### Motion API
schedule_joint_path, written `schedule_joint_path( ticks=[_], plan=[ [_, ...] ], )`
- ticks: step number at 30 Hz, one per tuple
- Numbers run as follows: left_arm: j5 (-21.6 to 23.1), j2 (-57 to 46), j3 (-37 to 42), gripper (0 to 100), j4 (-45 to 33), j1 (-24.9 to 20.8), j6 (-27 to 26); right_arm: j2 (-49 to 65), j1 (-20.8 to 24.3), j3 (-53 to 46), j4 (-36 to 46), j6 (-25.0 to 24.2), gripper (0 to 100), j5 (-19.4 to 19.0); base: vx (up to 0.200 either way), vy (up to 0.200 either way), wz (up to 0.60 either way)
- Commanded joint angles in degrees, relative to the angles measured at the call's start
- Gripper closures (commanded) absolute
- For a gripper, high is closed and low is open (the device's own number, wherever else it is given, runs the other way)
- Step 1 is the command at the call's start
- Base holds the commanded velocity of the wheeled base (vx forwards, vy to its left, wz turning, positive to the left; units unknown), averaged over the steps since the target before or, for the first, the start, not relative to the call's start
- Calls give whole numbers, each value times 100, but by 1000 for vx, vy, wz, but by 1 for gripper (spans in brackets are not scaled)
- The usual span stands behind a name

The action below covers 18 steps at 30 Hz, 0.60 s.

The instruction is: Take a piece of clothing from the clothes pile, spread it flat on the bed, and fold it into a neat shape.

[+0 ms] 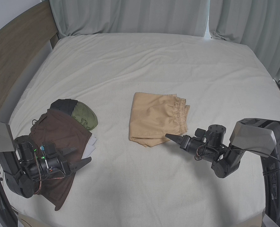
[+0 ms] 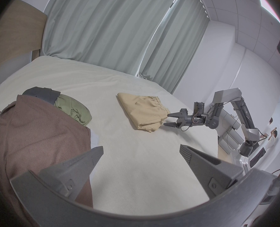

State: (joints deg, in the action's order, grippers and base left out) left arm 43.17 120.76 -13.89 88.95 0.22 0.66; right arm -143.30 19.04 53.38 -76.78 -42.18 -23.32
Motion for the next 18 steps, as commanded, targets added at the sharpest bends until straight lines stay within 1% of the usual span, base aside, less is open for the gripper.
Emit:
schedule_joint_path(
  ticks=[1, 6, 11, 12, 14, 18],
  plan=[
    [-1, -17, -27, 0, -1, 4, 4, 707, 416, -513, -4, 34, 0, -15, 0, 0, 0],
    [-1, -35, -27, 0, -1, 4, 4, 1234, 636, -504, 66, -18, 0, -67, 0, 0, 0],
    [-1, -35, -27, 0, -1, 13, 4, 1393, 601, -21, 207, -159, 0, -120, 0, 0, 0],
    [-1, -44, -18, 0, -1, 13, 4, 1331, 530, 419, 348, -185, 0, -120, 0, 0, 0],
    [-1, -44, -18, 0, -1, 4, -4, 1252, 390, 726, 444, -203, 0, -120, 0, 0, 0],
    [8, -44, -35, 0, -1, 13, 4, 566, 56, 1623, 655, -326, 0, -103, 0, 0, 0]
  ],
)
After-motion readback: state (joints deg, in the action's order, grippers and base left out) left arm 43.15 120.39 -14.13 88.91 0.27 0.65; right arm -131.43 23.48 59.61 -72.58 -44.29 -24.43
